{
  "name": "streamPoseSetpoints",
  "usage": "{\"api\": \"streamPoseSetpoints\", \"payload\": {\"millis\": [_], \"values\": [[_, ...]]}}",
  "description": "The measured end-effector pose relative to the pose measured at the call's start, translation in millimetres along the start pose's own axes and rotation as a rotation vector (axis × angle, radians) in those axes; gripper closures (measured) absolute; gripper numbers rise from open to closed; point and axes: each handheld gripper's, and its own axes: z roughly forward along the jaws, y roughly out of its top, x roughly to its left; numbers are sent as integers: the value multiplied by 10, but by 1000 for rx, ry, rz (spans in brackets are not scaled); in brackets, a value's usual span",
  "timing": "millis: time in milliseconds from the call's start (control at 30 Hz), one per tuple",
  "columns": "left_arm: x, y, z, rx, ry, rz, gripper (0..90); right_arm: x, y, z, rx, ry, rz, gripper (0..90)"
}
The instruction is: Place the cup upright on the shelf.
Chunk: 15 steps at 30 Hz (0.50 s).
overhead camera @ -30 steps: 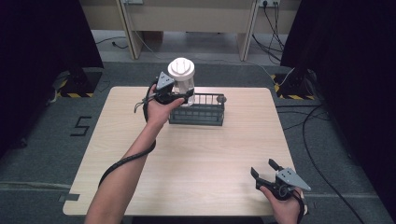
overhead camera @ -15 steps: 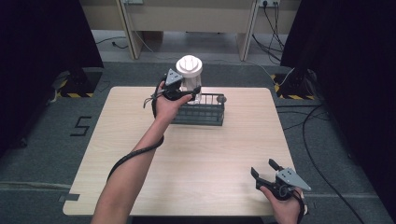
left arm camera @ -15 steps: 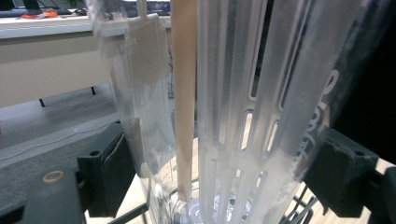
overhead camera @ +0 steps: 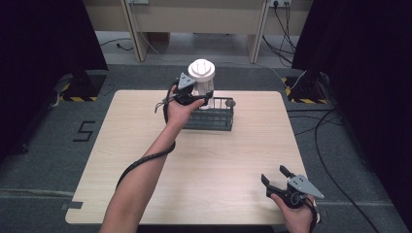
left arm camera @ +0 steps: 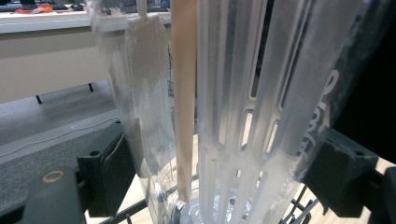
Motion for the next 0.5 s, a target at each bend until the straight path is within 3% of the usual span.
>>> {"api": "streamPoseSetpoints", "payload": {"millis": [500], "values": [[-1, -120, 117, 26, 26, -15, 179, -1, 0, -4, 1, 2, -2, 192]]}}
